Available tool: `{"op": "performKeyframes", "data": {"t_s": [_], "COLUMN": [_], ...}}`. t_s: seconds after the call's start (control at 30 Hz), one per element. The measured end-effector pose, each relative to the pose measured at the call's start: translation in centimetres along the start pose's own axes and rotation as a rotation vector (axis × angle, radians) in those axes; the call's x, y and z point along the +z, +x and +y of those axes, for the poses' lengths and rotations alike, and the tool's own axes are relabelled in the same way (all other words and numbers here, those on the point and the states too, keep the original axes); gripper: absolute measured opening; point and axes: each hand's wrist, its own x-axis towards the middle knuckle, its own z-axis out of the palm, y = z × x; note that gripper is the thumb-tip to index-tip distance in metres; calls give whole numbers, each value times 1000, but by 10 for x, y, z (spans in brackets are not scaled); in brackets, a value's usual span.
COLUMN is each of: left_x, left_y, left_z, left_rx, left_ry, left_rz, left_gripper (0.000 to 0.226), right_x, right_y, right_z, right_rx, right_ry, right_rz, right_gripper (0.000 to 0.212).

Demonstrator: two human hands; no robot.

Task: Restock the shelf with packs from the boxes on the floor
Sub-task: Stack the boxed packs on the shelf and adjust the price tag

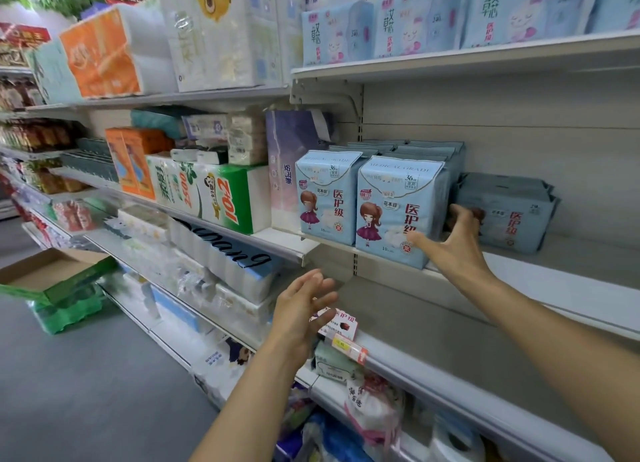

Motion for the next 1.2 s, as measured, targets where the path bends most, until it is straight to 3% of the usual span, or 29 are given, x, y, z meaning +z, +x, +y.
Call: {"op": "performKeyframes", "data": {"t_s": [0.1, 0.23, 0.33, 0.67, 1.03, 1.2], "left_x": [2, 5, 4, -77, -266, -339], "left_y": [2, 5, 3, -2, 40, 70], "left_z": [-5, -15, -26, -63, -93, -121], "left_rx": [-49, -106, -159, -302, -479, -582], "left_ry": [-73, -155, -184, -212, -157, -126], "left_rz": [45, 76, 95, 272, 535, 600], "left_gripper": [27, 25, 22, 14, 20, 20], "right_x": [-4, -6, -1, 86, 266, 341], "right_y": [-12, -30, -47, -100, -160, -187], "right_z": [0, 3, 6, 30, 64, 96], "right_rx": [-11, -93, -212, -94, 176, 303], "right_ry": [29, 96, 146, 41, -31, -93], "right_rz": [14, 122, 47, -569, -928, -1004], "right_gripper": [79, 41, 13, 11, 9, 13]}}
